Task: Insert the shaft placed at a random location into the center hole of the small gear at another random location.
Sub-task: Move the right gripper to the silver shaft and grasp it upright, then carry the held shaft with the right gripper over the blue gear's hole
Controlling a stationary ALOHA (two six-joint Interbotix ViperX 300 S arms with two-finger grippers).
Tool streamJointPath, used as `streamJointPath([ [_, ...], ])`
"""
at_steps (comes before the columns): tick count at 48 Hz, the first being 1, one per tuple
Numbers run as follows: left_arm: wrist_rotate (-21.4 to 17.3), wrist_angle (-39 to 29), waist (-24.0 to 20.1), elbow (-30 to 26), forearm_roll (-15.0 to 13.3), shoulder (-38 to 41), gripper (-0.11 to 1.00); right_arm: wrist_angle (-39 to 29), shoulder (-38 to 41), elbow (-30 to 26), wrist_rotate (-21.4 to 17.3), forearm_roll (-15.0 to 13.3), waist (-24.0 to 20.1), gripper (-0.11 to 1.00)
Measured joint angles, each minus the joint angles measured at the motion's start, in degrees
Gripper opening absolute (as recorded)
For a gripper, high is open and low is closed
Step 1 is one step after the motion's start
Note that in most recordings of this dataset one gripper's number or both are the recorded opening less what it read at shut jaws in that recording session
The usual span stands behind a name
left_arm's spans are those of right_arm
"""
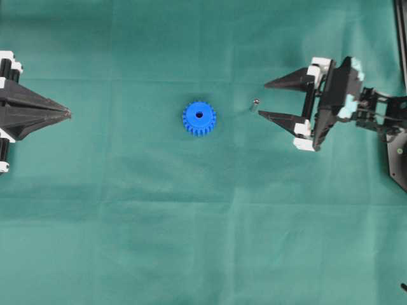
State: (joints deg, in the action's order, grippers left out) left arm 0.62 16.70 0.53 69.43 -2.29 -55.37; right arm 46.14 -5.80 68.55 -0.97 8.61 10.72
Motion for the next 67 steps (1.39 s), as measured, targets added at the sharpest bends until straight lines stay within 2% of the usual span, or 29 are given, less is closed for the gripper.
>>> streamJointPath([
  [8,0.0,0.0,0.0,0.4,0.0,0.0,-0.01,3.8,6.1,-1.3,-0.6,1.2,0.0,0.65],
  [17,-0.1,0.0,0.0,0.6,0.0,0.0,-0.01,4.5,10.5,-2.7,-2.3,1.2,0.1,0.65],
  [29,-0.1,0.0,0.0,0.9,0.0,0.0,-0.01,5.0,11.6,-2.7,-2.8,1.7,0.3,0.60],
  [32,-0.1,0.0,0.0,0.9,-0.1,0.0,-0.01,5.0,11.7,-2.9,-2.8,1.8,0.3,0.54],
  [42,0.0,0.0,-0.1,1.0,-0.1,0.0,-0.01,5.0,12.0,-3.2,-2.7,1.6,0.4,0.20],
  [44,-0.1,0.0,0.0,1.1,-0.1,0.0,-0.01,5.1,12.0,-3.2,-2.8,1.7,0.4,0.17],
  [61,0.0,-0.1,-0.1,1.1,-0.1,-0.1,-0.01,4.8,11.8,-3.3,-3.7,1.6,0.4,0.17],
  [67,0.0,-0.1,0.0,1.1,-0.1,-0.1,-0.01,2.9,9.0,-3.3,-3.6,1.6,0.4,0.17],
])
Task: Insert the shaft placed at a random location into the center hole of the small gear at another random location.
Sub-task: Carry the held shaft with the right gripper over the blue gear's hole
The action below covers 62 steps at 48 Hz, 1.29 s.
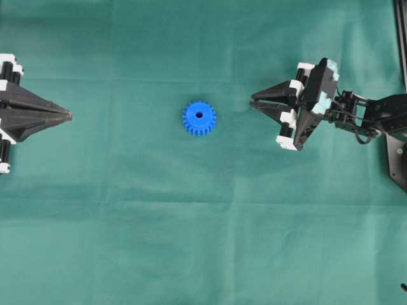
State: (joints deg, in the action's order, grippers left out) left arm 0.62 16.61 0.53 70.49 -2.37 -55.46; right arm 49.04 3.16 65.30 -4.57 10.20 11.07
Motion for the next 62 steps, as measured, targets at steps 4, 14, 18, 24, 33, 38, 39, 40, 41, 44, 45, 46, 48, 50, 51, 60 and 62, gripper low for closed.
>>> streamJointPath([
  [4,0.0,0.0,0.0,0.0,0.0,0.0,-0.01,-2.9,-3.7,-0.1,0.5,0.0,-0.1,0.17],
  [14,0.0,0.0,0.0,0.0,0.0,0.0,-0.01,-12.6,-12.2,-1.0,1.9,0.0,-0.1,0.17],
  [18,0.0,0.0,-0.1,-0.1,0.0,0.0,-0.01,-15.3,-13.8,-1.3,2.3,0.0,-0.1,0.17],
  [24,0.0,-0.1,0.0,0.0,0.0,0.0,-0.01,-16.9,-14.2,-1.7,2.5,-0.1,-0.1,0.17],
  [33,0.0,-0.1,0.0,0.0,0.0,0.0,-0.01,-17.1,-12.8,-4.0,2.5,-0.1,-0.4,0.17],
  [38,0.0,-0.1,0.0,0.0,-0.1,0.0,-0.01,-17.2,-10.3,-7.0,2.6,-0.5,-1.0,0.17],
  [39,0.0,0.0,-0.1,0.0,-0.1,0.0,-0.01,-17.3,-9.7,-7.7,2.6,-0.7,-1.1,0.17],
  [40,0.0,0.0,-0.1,0.0,-0.1,0.0,-0.01,-17.4,-9.1,-8.4,2.6,-0.9,-1.2,0.17],
  [41,0.0,-0.1,0.0,0.0,-0.1,0.1,-0.01,-17.6,-8.6,-9.1,2.6,-1.1,-1.3,0.17],
  [44,0.0,-0.1,0.0,0.0,-0.1,0.1,-0.01,-18.1,-6.9,-11.3,2.6,-1.8,-1.7,0.17],
  [45,0.0,0.0,0.0,0.0,-0.1,0.1,-0.01,-18.4,-6.2,-12.2,2.6,-1.9,-1.8,0.17],
  [46,0.0,-0.1,0.0,0.0,-0.1,0.1,-0.01,-18.6,-5.6,-13.0,2.7,-2.1,-1.8,0.17],
  [48,0.0,-0.1,0.0,0.0,-0.1,0.0,-0.01,-19.1,-4.7,-14.4,2.7,-2.4,-2.1,0.17],
  [50,0.0,0.0,0.0,0.0,-0.1,0.1,-0.01,-19.5,-3.8,-15.7,2.7,-2.6,-2.2,0.17],
  [51,0.0,-0.1,0.0,0.0,0.0,0.0,-0.01,-19.8,-3.3,-16.3,2.7,-2.7,-2.3,0.17],
  [60,0.0,-0.1,0.0,0.4,0.0,0.0,-0.01,-21.9,-1.0,-20.5,2.7,-3.2,-2.8,0.17],
  [62,0.0,-0.1,0.0,0.4,-0.1,0.0,-0.01,-22.1,-0.7,-20.9,2.7,-3.2,-2.8,0.17],
])
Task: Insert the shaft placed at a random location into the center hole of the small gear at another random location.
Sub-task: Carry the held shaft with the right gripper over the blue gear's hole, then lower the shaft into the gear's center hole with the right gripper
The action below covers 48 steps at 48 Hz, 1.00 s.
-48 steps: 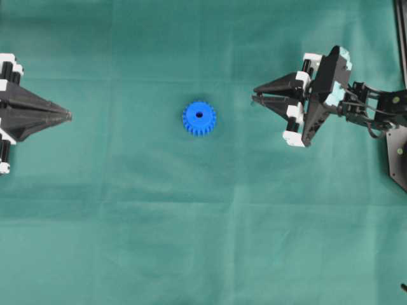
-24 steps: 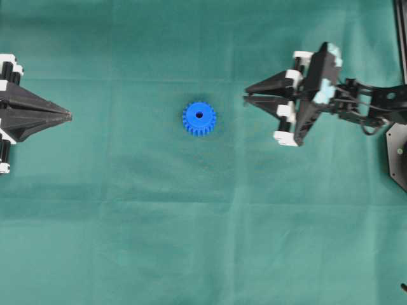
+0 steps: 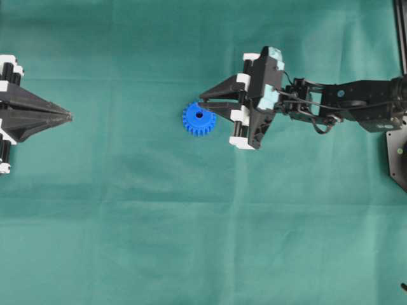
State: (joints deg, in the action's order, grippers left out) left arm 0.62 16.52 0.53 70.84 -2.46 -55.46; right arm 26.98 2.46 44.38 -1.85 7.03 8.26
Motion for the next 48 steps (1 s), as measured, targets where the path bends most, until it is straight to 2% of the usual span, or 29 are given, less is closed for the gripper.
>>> streamJointPath([
  [48,0.0,0.0,0.0,0.1,0.0,-0.4,-0.01,-0.4,4.7,-1.5,0.0,-0.1,-0.5,0.17],
])
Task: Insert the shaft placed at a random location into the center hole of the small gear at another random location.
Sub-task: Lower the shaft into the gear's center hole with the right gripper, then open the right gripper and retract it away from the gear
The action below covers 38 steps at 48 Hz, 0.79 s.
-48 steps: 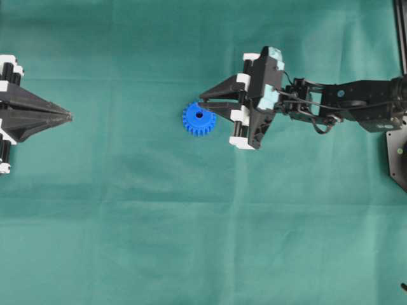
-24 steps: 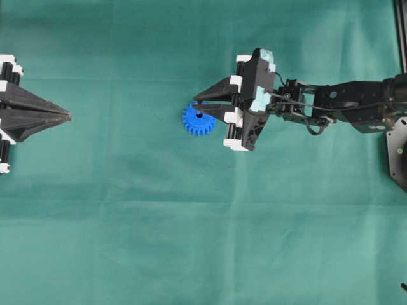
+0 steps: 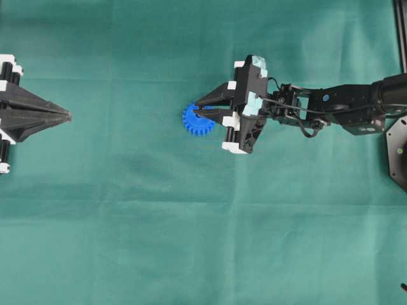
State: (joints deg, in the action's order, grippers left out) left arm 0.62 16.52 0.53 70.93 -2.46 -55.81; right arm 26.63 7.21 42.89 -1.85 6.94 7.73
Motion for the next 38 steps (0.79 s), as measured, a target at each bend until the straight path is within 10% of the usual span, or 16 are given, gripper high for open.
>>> streamJointPath([
  [38,0.0,-0.2,-0.1,0.6,0.0,0.0,-0.01,-0.3,5.3,-1.7,0.0,0.1,0.1,0.17],
])
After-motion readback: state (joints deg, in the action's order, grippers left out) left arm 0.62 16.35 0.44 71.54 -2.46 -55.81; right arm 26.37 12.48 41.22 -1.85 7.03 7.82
